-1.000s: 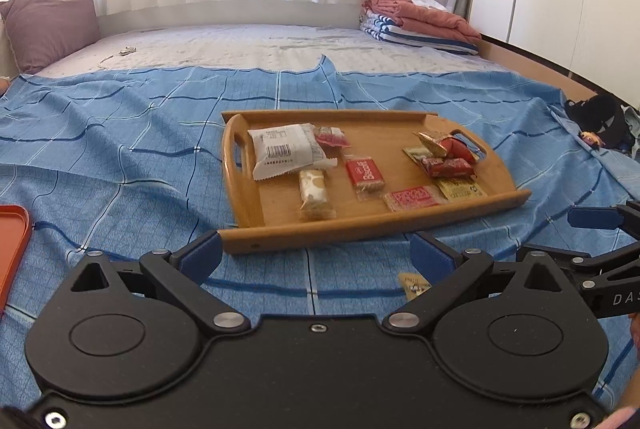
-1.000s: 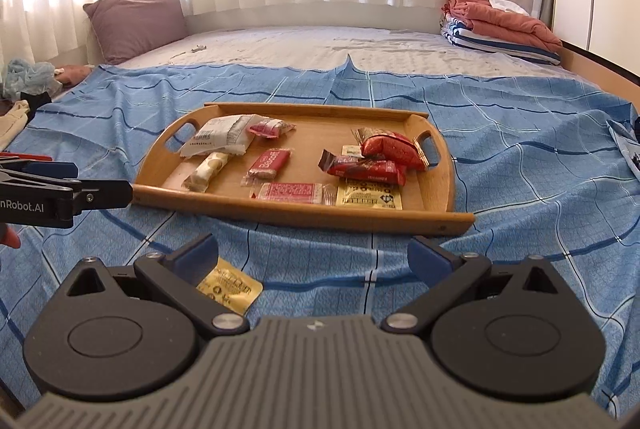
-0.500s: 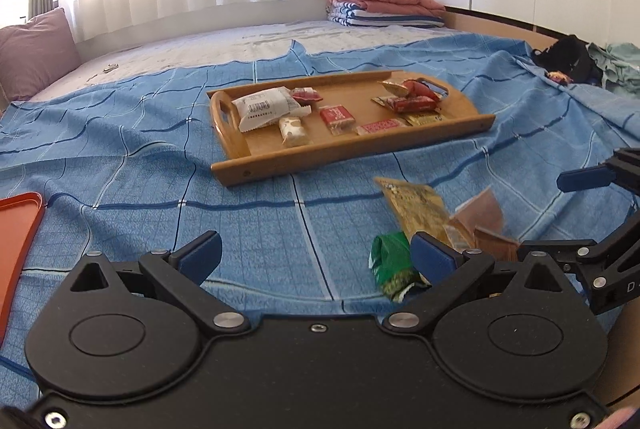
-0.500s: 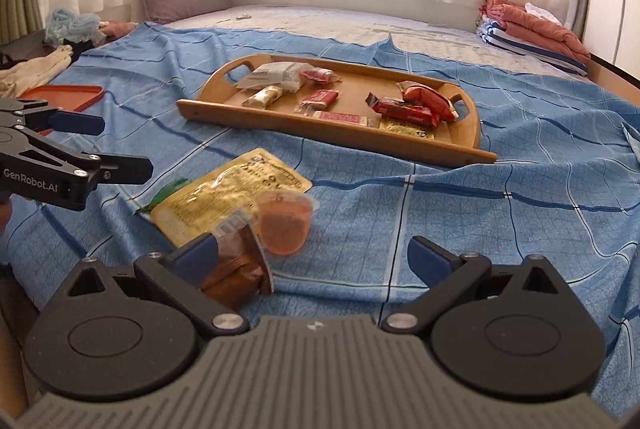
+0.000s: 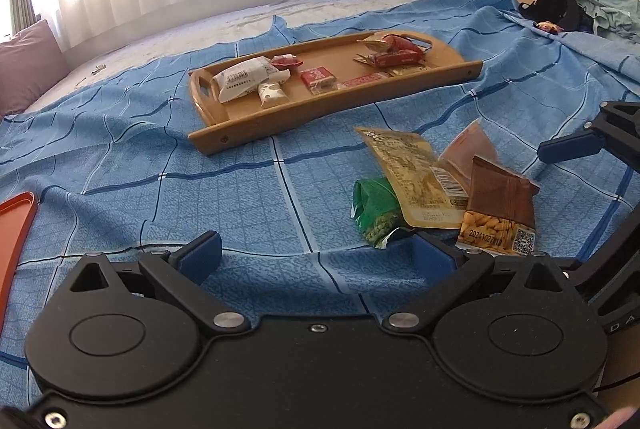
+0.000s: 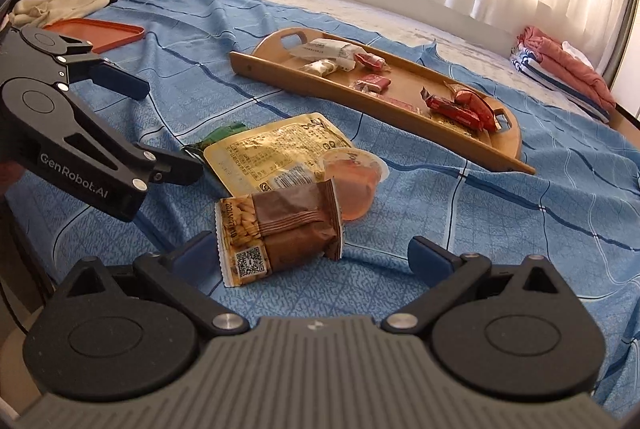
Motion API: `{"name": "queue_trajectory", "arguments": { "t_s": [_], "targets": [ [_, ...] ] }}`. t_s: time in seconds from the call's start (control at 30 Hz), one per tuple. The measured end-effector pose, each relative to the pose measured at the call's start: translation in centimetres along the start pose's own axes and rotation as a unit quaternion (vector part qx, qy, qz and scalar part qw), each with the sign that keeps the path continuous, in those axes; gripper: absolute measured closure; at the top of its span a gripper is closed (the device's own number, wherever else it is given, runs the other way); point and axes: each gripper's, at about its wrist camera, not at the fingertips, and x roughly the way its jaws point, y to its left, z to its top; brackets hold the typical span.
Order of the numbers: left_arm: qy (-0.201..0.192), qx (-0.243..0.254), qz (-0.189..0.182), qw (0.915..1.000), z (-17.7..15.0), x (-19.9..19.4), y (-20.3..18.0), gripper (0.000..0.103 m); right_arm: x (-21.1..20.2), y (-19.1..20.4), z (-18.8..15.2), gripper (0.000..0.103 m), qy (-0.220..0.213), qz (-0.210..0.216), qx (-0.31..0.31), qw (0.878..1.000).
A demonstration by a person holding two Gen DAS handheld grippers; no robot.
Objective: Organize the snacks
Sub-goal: 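Grasp the green packet with the left tool while the right tool grasps the brown almond bag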
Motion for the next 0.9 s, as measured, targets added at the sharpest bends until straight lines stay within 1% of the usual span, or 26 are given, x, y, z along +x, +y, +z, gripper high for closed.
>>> {"name": "queue_trajectory", "arguments": {
  "t_s": [0.33, 0.4, 0.47, 0.5, 0.63, 0.7, 0.8, 0.9],
  "targets": [
    [0.004, 0.005, -0.011, 0.9999, 1.1, 1.8, -1.1, 0.002, 0.9, -0.5, -0.1, 0.0, 0.003, 0.01, 0.034, 0.999],
    [0.004, 0.0, -0.019, 0.9998, 1.4, 2.1, -1.1, 0.005, 1.1, -0.6, -0.2, 0.0, 0.003, 0.012, 0.038, 0.999],
    [0.003, -0.005, -0.029, 0.9996, 1.7, 2.3, -1.2, 0.012, 1.2, -0.7, -0.2, 0.0, 0.003, 0.014, 0.039, 0.999],
    [0.004, -0.006, -0.033, 0.9994, 1.8, 2.4, -1.2, 0.014, 1.2, -0.7, -0.2, 0.0, 0.003, 0.014, 0.04, 0.999],
    [0.009, -0.014, -0.046, 0.9988, 2.3, 3.1, -1.3, 0.026, 1.3, -0.8, -0.2, 0.0, 0.002, 0.016, 0.043, 0.999],
    [0.01, -0.019, -0.054, 0.9983, 2.4, 3.4, -1.4, 0.029, 1.3, -0.8, -0.2, 0.0, 0.002, 0.017, 0.044, 0.999],
    [0.005, -0.018, -0.058, 0.9981, 2.8, 3.6, -1.5, 0.029, 1.1, -0.8, -0.1, 0.0, 0.001, 0.013, 0.053, 0.999],
    [-0.001, -0.014, -0.058, 0.9982, 3.1, 3.9, -1.6, 0.025, 0.6, -0.7, -0.1, 0.005, -0.006, 0.018, 0.062, 0.998]
  ]
}}
